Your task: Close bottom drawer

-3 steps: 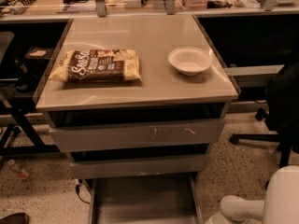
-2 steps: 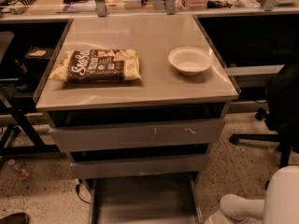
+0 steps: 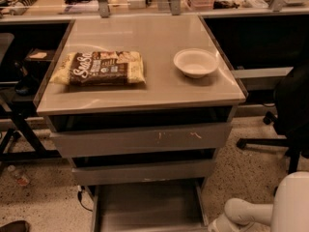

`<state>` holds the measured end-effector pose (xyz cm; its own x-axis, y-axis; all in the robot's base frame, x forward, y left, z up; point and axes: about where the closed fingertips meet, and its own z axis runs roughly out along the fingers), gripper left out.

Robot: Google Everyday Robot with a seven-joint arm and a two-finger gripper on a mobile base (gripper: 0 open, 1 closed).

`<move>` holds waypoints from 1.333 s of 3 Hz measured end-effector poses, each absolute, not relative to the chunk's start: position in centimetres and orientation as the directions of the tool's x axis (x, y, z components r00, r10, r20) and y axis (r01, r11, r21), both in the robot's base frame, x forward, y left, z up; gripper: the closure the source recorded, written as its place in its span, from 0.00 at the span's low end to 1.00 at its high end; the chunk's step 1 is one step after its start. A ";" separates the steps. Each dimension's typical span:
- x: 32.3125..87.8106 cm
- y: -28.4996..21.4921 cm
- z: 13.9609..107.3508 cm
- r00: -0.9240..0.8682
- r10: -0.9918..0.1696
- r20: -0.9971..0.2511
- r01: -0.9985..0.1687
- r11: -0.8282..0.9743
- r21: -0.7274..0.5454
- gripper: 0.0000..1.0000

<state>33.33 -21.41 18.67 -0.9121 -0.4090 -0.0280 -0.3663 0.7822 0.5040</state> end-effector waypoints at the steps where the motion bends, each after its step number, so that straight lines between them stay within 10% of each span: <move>1: 36.1 -20.3 18.6 -0.915 -0.394 -0.086 -0.382 0.780 0.496 1.00; 4: 39.0 -20.0 19.3 -0.929 -0.332 -0.164 -0.369 0.787 0.495 1.00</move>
Offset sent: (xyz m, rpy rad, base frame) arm 0.1067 0.0317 0.0081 0.0441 -0.2124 -0.0456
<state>38.95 -19.95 19.30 -0.9289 -0.3318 -0.1643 -0.3686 0.7870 0.4948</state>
